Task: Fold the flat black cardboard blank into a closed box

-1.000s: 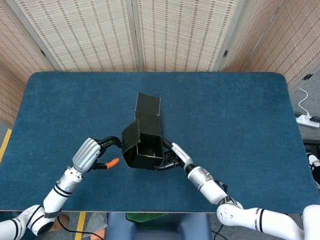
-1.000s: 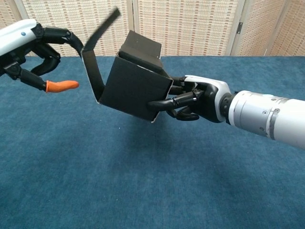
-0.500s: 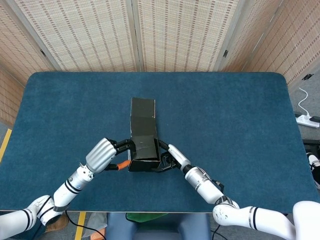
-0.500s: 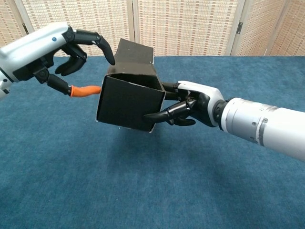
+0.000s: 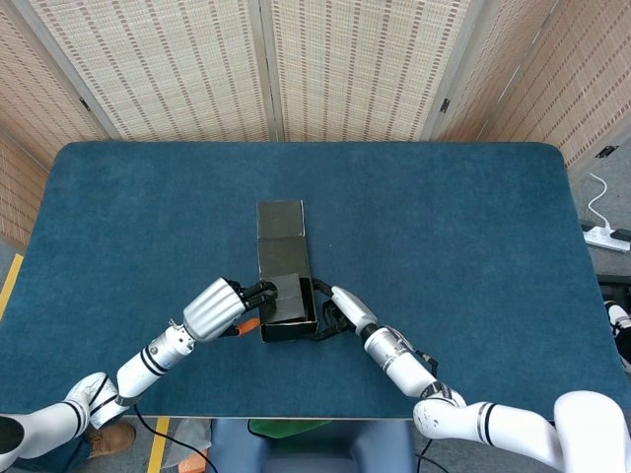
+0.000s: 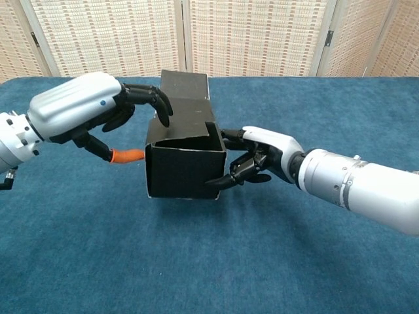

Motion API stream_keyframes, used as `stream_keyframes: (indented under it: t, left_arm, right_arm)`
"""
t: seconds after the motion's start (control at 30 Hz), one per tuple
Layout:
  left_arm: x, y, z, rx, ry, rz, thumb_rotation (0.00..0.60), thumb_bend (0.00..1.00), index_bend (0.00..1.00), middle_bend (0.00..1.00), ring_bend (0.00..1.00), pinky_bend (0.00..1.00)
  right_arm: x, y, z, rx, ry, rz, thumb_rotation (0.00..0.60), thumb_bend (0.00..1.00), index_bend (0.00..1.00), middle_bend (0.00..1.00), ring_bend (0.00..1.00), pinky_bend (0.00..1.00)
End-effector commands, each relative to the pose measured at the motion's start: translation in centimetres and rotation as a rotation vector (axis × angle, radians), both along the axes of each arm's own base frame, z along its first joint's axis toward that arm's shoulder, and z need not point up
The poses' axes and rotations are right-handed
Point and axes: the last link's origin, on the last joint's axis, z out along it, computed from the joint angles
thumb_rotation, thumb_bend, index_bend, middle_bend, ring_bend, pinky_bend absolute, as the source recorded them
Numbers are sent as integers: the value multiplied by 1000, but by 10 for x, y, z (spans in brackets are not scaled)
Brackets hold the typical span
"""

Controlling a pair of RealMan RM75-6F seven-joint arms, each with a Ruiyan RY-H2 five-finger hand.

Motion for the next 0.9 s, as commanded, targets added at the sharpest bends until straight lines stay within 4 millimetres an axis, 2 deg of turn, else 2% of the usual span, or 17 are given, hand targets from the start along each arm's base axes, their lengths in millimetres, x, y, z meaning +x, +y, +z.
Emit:
stream_keyframes:
  t: [0.03, 0.37, 0.8, 0.9]
  left_arm:
    - [-5, -4, -17, -8, 29, -45, 600, 297, 428, 394, 830, 849]
    - [-14, -7, -40, -12, 68, -69, 600, 298, 445, 419, 831, 841]
    - [-15, -5, -50, -11, 116, -86, 600, 297, 440, 412, 825, 831]
    - [-17, -5, -52, -8, 163, -97, 600, 297, 468, 438, 823, 829]
  right_arm:
    - [-2, 0, -7, -15, 21, 19, 600, 248, 308, 439, 721, 1000]
    - [-16, 2, -22, -42, 64, 52, 600, 249, 307, 439, 721, 1000]
    - [-20, 7, -27, -56, 75, 89, 600, 249, 308, 439, 717, 1000]
    - [-23, 8, -28, -66, 83, 98, 600, 249, 308, 439, 717, 1000]
